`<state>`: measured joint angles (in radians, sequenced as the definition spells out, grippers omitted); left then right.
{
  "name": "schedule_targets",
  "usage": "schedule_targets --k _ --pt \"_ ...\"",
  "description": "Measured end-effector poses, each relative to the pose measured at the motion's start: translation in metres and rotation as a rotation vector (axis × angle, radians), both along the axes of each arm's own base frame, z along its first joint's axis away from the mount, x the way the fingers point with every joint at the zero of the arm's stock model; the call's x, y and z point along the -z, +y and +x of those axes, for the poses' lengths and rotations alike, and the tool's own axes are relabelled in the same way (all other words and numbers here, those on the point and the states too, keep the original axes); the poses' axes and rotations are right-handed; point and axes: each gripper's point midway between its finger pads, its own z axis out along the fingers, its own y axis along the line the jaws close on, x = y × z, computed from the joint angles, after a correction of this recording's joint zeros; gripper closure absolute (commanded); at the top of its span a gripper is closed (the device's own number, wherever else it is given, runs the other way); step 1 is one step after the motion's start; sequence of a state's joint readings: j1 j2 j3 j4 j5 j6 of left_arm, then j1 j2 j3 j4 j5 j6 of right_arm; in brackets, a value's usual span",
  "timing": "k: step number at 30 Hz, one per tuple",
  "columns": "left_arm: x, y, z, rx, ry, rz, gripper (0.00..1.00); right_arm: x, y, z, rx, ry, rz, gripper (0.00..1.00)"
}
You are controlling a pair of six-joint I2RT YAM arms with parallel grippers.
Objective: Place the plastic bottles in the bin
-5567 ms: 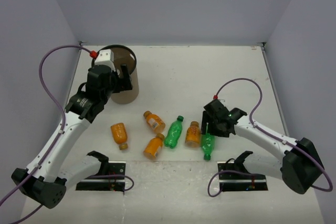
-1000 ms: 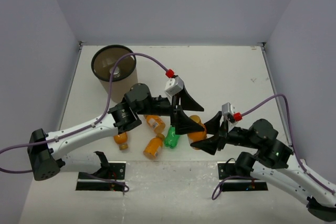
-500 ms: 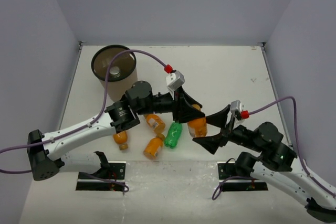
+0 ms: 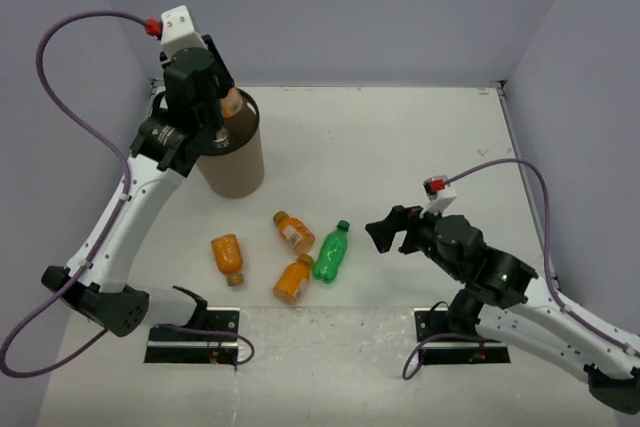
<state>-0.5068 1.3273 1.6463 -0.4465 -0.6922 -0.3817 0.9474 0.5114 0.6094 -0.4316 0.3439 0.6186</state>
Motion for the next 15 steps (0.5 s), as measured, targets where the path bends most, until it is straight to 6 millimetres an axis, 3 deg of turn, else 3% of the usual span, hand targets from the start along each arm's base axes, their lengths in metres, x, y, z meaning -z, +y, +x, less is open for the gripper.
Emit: schedule_targets --k 2,3,4,6,11,15 --pt "0.010 0.031 0.012 -0.108 0.031 0.031 0.94 0.014 0.011 0.000 -0.012 0.065 -0.018 0.01" --pt "0.016 0.043 0.018 -0.147 0.049 0.046 0.85 0.020 0.016 0.000 -0.017 0.097 -0.023 0.01" --pt "0.025 0.053 0.024 -0.177 0.073 0.061 0.43 0.029 0.022 0.000 -0.019 0.145 -0.032 0.01" --pt "0.041 0.062 0.034 -0.207 0.119 0.092 0.03 0.050 0.034 0.001 -0.001 0.251 -0.053 0.01" --pt "0.088 0.060 0.039 -0.196 0.217 0.130 0.00 0.100 0.050 -0.001 0.081 0.453 -0.114 0.01" --pt "0.098 0.058 0.035 -0.177 0.250 0.137 0.00 0.119 0.060 -0.006 0.112 0.530 -0.145 0.01"
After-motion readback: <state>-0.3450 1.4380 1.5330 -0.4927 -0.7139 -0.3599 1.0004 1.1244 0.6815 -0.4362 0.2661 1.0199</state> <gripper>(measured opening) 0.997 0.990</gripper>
